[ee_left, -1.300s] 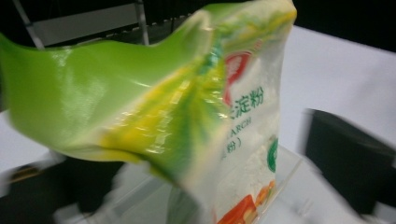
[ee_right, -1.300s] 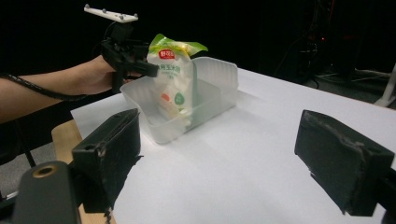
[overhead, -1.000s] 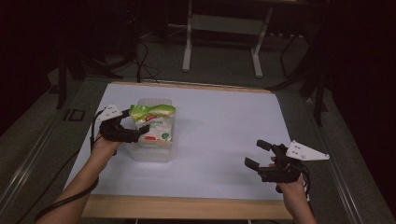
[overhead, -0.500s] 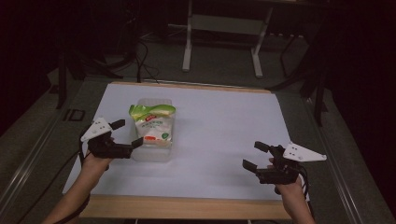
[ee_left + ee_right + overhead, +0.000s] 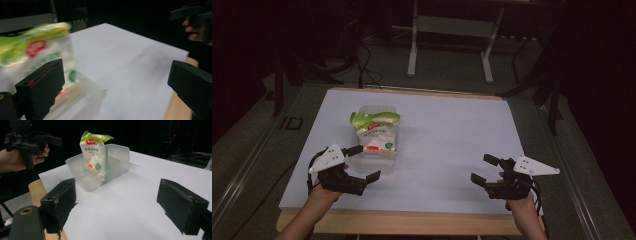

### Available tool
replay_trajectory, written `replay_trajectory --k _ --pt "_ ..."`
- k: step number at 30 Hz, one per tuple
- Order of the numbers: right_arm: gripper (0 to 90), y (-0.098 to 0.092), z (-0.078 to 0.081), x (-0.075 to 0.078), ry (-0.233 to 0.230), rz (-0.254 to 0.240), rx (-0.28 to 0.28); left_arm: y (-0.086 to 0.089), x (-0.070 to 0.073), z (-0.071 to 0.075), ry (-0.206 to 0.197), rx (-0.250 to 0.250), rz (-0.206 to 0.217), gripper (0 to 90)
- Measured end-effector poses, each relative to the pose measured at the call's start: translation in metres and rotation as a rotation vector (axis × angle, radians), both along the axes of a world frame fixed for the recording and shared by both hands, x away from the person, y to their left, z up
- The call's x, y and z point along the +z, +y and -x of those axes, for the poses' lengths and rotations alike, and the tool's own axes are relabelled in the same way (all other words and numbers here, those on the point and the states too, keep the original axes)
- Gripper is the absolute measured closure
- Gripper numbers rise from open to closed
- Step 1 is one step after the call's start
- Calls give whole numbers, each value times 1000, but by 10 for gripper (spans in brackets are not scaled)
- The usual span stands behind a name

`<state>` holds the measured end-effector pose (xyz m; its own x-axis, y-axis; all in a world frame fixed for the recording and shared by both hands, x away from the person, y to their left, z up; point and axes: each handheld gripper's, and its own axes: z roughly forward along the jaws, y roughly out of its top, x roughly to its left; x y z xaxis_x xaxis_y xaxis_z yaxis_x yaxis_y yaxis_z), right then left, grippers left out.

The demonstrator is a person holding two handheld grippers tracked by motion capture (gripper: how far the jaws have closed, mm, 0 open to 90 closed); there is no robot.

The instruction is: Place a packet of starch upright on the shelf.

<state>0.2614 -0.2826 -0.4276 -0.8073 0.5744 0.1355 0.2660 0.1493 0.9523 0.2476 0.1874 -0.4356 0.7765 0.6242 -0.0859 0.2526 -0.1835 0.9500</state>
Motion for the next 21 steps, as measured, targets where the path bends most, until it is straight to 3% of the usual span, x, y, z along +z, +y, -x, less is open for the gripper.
replay_trajectory --k 13,21 --pt "156 -3 4 -9 5 -9 -24 -38 -16 4 41 -121 -3 12" --pt "156 -2 5 -13 -12 21 -36 -58 -30 2 69 -175 -19 12"
